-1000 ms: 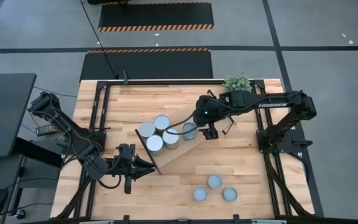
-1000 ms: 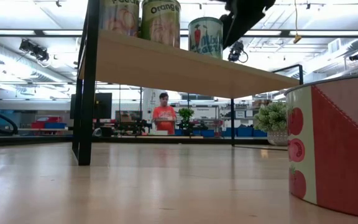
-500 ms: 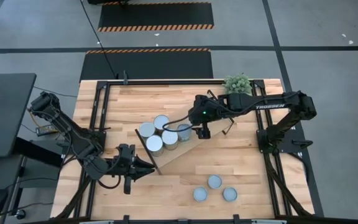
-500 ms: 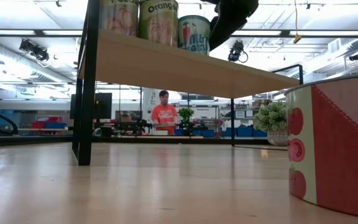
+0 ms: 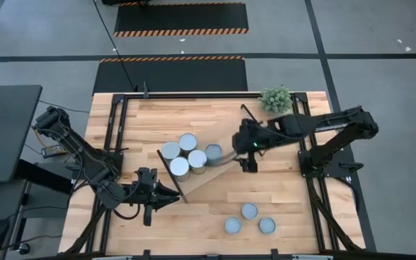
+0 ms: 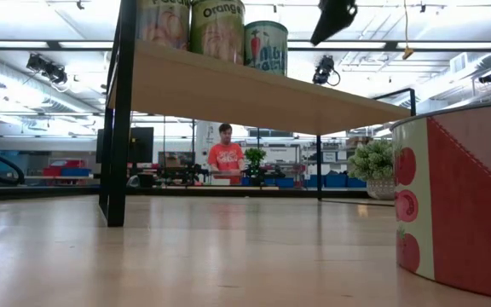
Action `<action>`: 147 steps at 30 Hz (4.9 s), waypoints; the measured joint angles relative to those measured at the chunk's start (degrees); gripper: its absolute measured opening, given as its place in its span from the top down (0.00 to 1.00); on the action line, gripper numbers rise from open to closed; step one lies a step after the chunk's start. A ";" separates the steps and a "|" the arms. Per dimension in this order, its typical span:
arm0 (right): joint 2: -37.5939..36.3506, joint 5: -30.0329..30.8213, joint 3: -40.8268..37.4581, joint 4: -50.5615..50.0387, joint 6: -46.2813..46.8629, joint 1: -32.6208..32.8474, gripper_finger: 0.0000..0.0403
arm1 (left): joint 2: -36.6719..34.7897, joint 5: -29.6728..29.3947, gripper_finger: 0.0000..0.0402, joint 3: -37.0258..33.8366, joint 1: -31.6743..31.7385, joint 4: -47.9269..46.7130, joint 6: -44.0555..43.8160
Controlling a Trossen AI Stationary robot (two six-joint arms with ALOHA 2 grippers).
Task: Pick and place cans onto a shelf
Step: Put the canned green peas on the shelf
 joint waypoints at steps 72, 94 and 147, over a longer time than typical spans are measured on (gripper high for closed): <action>19.54 -1.10 -22.42 22.64 20.89 28.38 0.18 | -0.04 0.04 0.81 0.00 0.00 -0.61 1.55; 4.63 -3.60 -13.60 2.86 9.19 19.72 0.27 | -0.04 0.02 0.81 0.00 0.00 -1.09 1.53; 9.34 -10.86 1.90 -1.44 -16.06 -8.18 0.22 | -0.04 -0.20 0.81 0.00 1.38 -1.44 0.07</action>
